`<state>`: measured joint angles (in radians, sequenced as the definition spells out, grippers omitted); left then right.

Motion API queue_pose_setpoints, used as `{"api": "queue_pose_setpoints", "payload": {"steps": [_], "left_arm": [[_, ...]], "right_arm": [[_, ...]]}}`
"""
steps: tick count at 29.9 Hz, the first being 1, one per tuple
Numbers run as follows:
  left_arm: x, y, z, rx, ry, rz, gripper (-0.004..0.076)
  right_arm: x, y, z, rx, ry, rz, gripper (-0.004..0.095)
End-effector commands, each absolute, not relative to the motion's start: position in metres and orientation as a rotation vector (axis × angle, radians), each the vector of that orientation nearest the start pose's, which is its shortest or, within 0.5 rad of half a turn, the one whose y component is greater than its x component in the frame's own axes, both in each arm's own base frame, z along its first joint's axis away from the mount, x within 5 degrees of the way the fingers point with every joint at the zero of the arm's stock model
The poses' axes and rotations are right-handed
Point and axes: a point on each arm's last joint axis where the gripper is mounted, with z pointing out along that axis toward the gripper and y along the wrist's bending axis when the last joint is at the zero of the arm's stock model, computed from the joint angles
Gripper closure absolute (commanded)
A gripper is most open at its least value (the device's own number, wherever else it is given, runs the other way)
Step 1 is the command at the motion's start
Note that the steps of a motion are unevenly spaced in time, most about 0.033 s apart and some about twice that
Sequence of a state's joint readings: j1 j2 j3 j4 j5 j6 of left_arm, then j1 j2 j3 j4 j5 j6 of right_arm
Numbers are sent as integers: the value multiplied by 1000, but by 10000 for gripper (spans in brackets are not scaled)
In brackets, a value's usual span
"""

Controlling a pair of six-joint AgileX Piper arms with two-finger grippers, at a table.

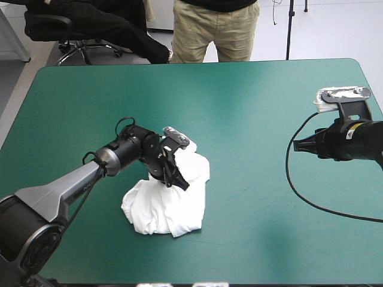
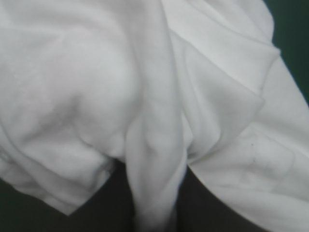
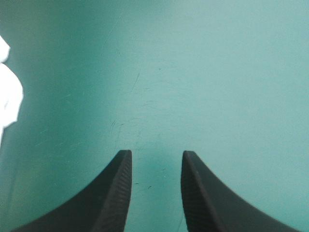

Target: Fold the cloth

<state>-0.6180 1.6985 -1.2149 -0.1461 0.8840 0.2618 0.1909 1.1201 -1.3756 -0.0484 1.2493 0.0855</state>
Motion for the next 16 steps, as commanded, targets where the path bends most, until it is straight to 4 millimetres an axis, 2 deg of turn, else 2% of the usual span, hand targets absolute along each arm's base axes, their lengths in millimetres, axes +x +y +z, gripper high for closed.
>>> {"api": "queue_pose_setpoints", "payload": {"steps": [1, 8, 13, 16], "left_arm": [[255, -234, 265, 1187, 2474, -330, 741], [219, -269, 265, 1388, 2374, -352, 741], [213, -278, 267, 1404, 2311, -371, 734], [214, -278, 267, 1399, 2307, -374, 645]], "right_arm": [[187, 30, 437, -114, 2432, 59, 584], [187, 31, 438, -111, 2432, 69, 584], [187, 31, 438, -111, 2432, 74, 584], [187, 31, 438, -111, 2432, 74, 584]]}}
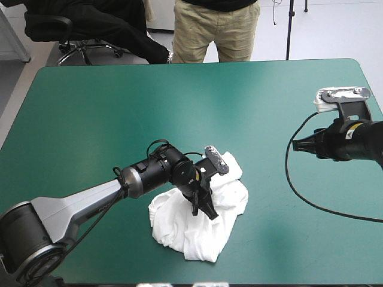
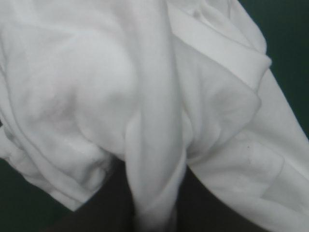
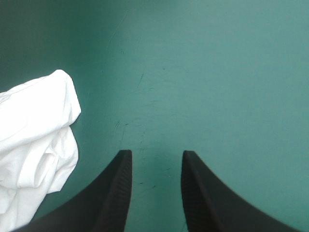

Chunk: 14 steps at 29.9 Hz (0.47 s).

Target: Fold the cloth

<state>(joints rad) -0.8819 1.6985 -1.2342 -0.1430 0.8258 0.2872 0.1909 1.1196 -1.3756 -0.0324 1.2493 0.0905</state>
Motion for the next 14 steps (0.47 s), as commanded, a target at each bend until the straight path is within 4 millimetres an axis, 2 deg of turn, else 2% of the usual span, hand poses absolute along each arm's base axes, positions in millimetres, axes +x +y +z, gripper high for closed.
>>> {"api": "queue_pose_setpoints", "payload": {"steps": [1, 4, 6, 8, 10, 14], "left_arm": [[213, -278, 267, 1404, 2313, -372, 591], [211, -277, 272, 1419, 2355, -369, 420], [211, -277, 282, 1396, 2370, -369, 325], [213, -275, 296, 1337, 2363, -356, 300], [212, -269, 310, 1286, 2355, -335, 308], [205, -244, 333, 1204, 2391, -207, 309]], "right_arm": [[187, 31, 438, -111, 2432, 74, 584], [187, 31, 438, -111, 2432, 74, 584], [187, 31, 438, -111, 2432, 74, 584], [187, 31, 438, -111, 2432, 74, 585], [187, 31, 438, -111, 2432, 74, 585], [187, 31, 438, -111, 2432, 74, 584]]}}
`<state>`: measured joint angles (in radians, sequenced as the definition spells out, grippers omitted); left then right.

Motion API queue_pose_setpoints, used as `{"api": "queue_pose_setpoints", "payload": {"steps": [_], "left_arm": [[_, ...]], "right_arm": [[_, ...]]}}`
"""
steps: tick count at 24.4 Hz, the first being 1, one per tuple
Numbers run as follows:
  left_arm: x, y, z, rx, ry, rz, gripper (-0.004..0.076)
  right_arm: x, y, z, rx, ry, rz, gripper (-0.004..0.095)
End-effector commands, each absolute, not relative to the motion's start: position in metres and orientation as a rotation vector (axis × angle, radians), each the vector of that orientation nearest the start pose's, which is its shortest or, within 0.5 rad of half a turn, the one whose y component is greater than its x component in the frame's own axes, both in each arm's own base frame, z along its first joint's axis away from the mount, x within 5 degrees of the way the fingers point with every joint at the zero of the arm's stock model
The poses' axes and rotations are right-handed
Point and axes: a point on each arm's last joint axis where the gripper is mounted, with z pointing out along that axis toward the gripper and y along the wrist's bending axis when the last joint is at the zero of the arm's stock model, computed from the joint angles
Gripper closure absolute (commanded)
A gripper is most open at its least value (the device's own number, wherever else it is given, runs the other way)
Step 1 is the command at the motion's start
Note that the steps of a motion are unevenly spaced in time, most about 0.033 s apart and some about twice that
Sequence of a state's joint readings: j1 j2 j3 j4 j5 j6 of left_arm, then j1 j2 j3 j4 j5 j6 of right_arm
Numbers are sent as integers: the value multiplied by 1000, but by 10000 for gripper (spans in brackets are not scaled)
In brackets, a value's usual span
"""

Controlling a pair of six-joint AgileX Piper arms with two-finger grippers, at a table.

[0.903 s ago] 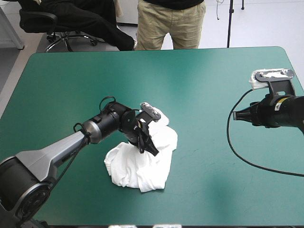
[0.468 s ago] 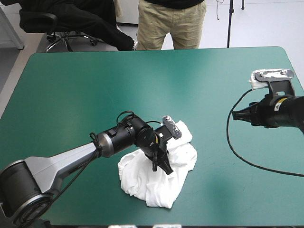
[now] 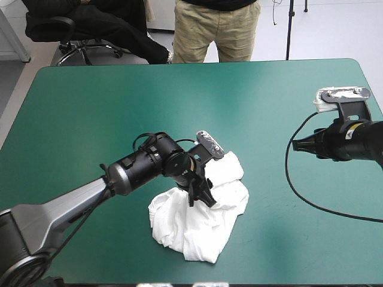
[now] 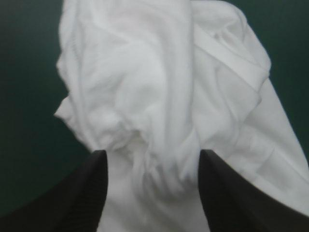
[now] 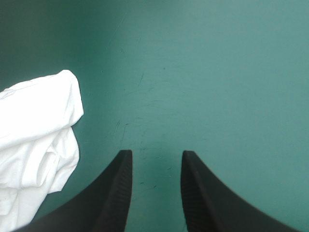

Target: Fold the cloth

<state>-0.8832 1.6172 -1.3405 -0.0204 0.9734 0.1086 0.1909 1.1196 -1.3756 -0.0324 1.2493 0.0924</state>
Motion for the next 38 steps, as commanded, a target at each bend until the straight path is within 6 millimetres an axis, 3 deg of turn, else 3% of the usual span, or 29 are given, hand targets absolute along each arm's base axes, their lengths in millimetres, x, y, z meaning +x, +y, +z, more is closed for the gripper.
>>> {"api": "queue_pose_setpoints", "payload": {"steps": [1, 7, 12, 16, 18, 20, 26, 33, 35, 38], "left_arm": [[202, -236, 338, 1182, 2413, -158, 309], [194, -199, 359, 1021, 2508, -8, 309], [212, -164, 365, 822, 2608, -17, 309], [221, -151, 338, 771, 2687, -89, 309], [215, -153, 306, 770, 2752, -145, 309], [212, -154, 286, 753, 2762, -192, 309], [220, -159, 249, 763, 2824, -158, 309], [229, -168, 224, 828, 2886, -142, 309], [230, -170, 217, 845, 2898, -158, 335], [228, -175, 210, 885, 2919, -219, 489]], "right_arm": [[187, 31, 438, -111, 2432, 74, 584], [186, 33, 438, -112, 2434, 96, 587], [186, 33, 438, -112, 2434, 108, 591], [186, 33, 438, -112, 2432, 108, 604], [186, 33, 438, -117, 2432, 106, 608], [186, 33, 438, -117, 2432, 106, 607], [186, 33, 438, -117, 2432, 106, 615], [186, 33, 438, -117, 2432, 106, 627], [186, 33, 438, -117, 2432, 106, 629], [186, 33, 438, -120, 2433, 105, 629]]}}
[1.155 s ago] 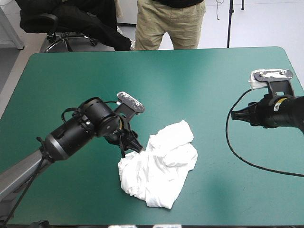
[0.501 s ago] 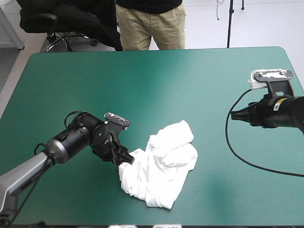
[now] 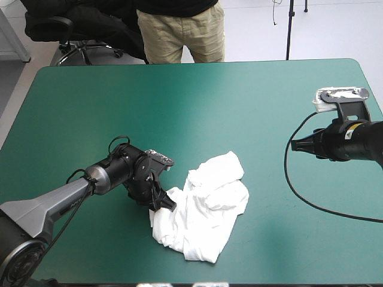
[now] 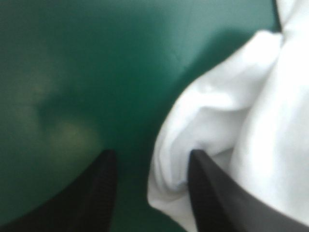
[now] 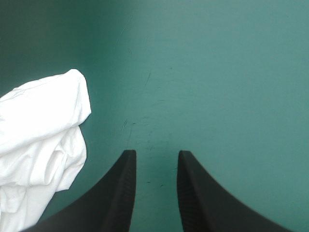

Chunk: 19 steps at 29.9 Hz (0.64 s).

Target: Fold the cloth

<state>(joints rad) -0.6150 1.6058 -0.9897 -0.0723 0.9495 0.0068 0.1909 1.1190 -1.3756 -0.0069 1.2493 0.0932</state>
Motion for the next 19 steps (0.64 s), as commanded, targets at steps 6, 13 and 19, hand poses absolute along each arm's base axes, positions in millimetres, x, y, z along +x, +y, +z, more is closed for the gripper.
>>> {"api": "queue_pose_setpoints", "payload": {"steps": [6, 13, 19], "left_arm": [[227, -178, 206, 890, 2919, -272, 739], [226, -177, 206, 886, 2927, -270, 739], [226, -177, 206, 886, 2926, -271, 739]], "right_arm": [[186, 39, 437, -233, 2427, 142, 623], [189, 70, 430, -403, 2452, 255, 623], [201, 119, 406, -656, 2504, 153, 614]]}}
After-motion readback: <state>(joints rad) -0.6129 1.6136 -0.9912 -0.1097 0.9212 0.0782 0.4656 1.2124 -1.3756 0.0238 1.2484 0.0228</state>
